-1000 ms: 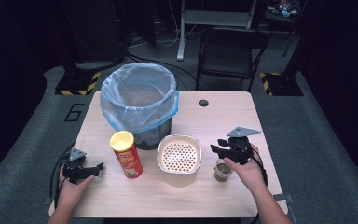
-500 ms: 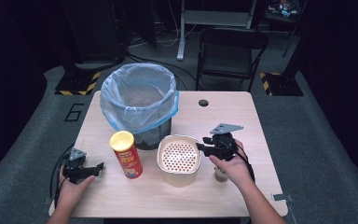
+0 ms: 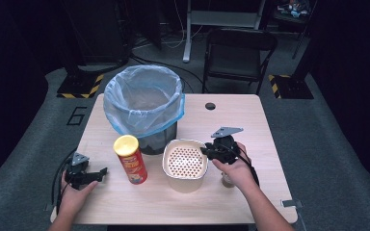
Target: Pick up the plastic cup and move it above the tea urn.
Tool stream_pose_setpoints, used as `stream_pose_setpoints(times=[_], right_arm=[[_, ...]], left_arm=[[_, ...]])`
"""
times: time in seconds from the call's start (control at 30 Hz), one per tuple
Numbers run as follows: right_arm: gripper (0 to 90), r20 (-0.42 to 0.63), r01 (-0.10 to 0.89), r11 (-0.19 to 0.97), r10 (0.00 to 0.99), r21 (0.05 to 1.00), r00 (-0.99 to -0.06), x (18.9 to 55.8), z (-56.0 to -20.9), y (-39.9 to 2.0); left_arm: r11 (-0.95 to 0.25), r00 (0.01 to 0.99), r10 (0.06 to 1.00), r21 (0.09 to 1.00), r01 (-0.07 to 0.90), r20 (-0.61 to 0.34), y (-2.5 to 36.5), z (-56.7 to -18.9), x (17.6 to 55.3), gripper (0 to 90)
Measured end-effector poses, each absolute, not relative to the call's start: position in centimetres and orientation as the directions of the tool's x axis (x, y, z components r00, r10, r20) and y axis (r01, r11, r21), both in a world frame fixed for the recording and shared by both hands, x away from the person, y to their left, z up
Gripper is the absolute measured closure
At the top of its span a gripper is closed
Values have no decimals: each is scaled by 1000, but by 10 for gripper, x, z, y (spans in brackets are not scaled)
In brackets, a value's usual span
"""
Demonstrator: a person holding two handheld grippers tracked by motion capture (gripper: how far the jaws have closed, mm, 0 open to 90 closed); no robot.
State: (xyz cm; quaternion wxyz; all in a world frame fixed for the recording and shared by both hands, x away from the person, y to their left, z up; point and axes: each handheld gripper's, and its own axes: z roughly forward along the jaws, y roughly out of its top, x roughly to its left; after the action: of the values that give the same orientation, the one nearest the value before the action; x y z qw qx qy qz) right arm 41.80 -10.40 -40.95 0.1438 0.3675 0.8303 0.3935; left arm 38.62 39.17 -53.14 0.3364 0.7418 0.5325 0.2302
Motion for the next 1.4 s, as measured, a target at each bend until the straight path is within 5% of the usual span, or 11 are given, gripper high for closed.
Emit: stream_pose_setpoints(times=[1.4], right_arm=[[709,86,477,400,689,783,-720,386,-413,-137]], left_arm=[[-207,327,945,744,635,-17,392,-531,386,120]])
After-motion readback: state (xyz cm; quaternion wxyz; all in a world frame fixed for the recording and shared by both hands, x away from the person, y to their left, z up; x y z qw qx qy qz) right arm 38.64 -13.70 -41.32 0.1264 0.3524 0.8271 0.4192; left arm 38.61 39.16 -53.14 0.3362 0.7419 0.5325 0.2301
